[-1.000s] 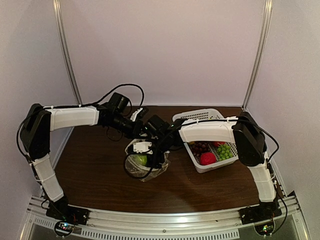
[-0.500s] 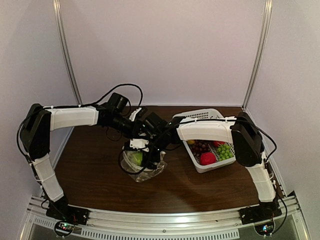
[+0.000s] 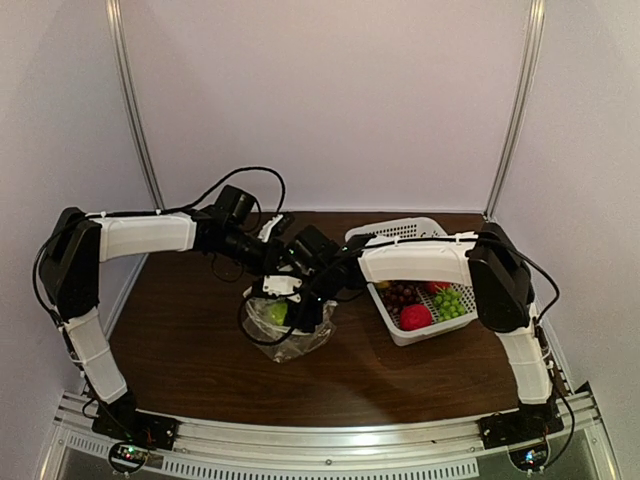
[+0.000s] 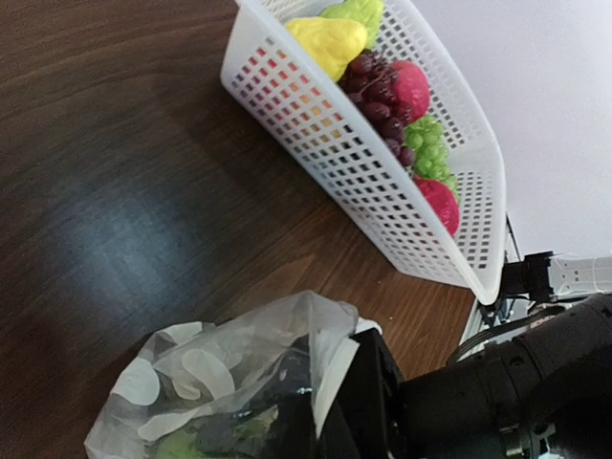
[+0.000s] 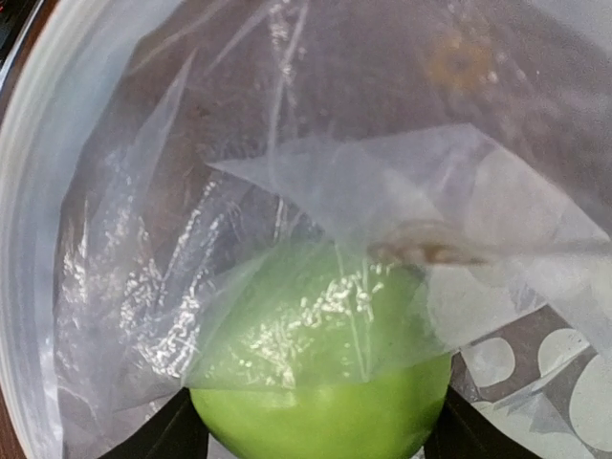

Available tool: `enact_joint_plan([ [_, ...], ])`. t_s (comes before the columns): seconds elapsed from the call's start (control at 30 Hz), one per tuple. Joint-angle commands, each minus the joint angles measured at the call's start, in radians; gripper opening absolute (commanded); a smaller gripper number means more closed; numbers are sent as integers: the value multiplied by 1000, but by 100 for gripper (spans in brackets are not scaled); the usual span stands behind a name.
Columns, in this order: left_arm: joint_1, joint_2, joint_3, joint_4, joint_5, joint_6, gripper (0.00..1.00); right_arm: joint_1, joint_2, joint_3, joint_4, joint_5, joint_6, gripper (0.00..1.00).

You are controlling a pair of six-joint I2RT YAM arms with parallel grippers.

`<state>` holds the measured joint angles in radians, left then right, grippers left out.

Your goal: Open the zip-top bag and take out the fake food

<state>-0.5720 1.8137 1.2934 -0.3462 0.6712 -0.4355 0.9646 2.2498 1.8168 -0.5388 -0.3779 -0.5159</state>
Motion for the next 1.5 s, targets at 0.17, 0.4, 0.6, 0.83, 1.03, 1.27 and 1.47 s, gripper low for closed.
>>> enact_joint_plan([
  [0.17, 28, -35, 9, -77, 15, 65, 0, -7, -258, -135, 44, 161, -4, 59],
  [0.4, 53, -34, 11, -90, 15, 79, 0, -22, -327, -147, 13, 195, 15, 60],
  [0.6, 66, -40, 18, -90, 0, 78, 0, -43, -368, -73, -96, 8, 18, 62],
  [0.83, 66, -40, 31, -60, 2, 47, 0, -44, -379, 31, -258, -370, -10, 62],
  [1.03, 66, -42, 38, -62, 3, 38, 0, -48, -429, 39, -246, -336, 32, 62],
  [1.27, 66, -50, 40, -69, -1, 33, 0, -96, -468, 88, -283, -269, 36, 62],
  [1.47, 66, -62, 37, -83, -9, 38, 0, -228, -574, -30, -309, -210, 12, 63],
])
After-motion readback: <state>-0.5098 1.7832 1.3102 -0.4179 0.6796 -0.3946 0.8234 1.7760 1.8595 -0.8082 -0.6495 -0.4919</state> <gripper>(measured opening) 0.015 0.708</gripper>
